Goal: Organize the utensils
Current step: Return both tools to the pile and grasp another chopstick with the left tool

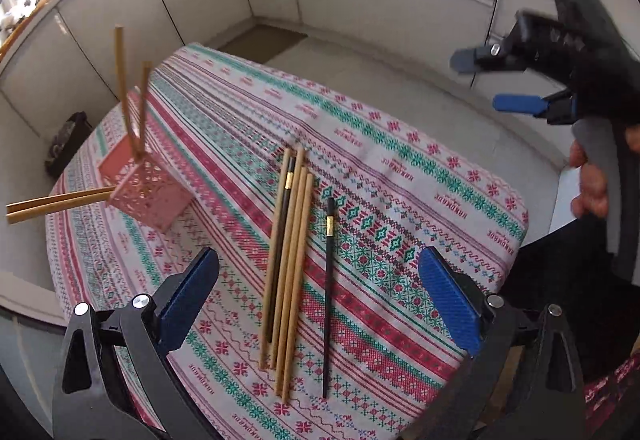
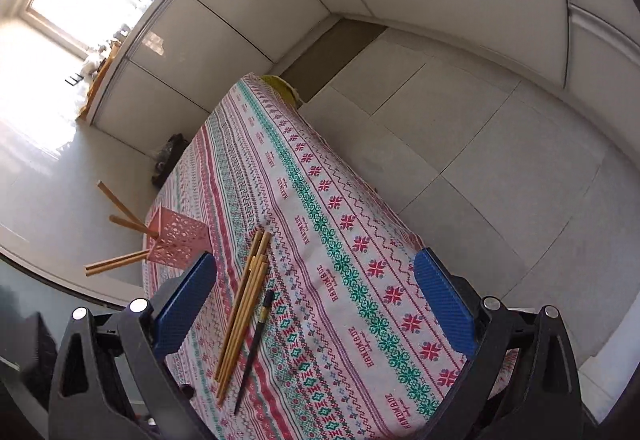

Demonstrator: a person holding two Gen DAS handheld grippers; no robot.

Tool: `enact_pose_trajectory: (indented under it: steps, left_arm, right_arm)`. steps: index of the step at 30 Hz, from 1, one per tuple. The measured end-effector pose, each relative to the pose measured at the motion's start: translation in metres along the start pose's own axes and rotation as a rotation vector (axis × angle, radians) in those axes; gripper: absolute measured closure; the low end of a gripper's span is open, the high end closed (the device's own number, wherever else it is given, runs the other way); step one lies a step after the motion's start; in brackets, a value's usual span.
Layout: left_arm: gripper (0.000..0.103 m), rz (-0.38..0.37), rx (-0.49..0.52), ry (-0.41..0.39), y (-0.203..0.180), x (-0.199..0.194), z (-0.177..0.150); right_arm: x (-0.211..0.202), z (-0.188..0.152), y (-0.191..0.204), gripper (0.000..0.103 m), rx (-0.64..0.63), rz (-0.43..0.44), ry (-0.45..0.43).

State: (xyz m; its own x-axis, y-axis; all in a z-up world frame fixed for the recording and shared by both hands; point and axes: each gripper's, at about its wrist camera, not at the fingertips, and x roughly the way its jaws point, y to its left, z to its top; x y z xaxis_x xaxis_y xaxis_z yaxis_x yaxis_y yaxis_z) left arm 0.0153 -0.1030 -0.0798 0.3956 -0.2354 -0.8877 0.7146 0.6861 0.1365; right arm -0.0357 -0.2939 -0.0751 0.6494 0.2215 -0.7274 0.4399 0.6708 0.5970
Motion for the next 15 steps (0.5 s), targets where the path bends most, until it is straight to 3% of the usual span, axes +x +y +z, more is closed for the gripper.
enact_pose_trajectory:
  steps: [2, 5, 8, 10, 12, 15]
  left_arm:
    - [0.016, -0.03, 0.012, 0.046, 0.0, 0.023, 0.006]
    - [0.039, -0.09, 0.01, 0.117, 0.003, 0.052, 0.015]
    - [0.06, -0.088, 0.034, 0.162, 0.002, 0.075, 0.026]
    - [0.083, -0.087, 0.042, 0.183, 0.002, 0.087, 0.033]
    - [0.092, -0.085, 0.05, 0.199, 0.004, 0.097, 0.041]
    - [0.093, -0.067, 0.065, 0.223, 0.006, 0.111, 0.049]
  right_arm:
    - [0.0, 0.001, -0.004, 0.007, 0.012, 0.001, -0.002]
    - [0.007, 0.002, -0.008, 0.007, 0.04, 0.04, 0.054]
    - [0.014, 0.001, -0.008, 0.007, 0.059, 0.072, 0.1]
    - [0.013, 0.002, -0.006, 0.007, 0.061, 0.086, 0.106]
    - [0.012, 0.004, -0.005, 0.007, 0.062, 0.101, 0.109]
    - [0.013, 0.007, -0.005, 0.007, 0.073, 0.117, 0.119]
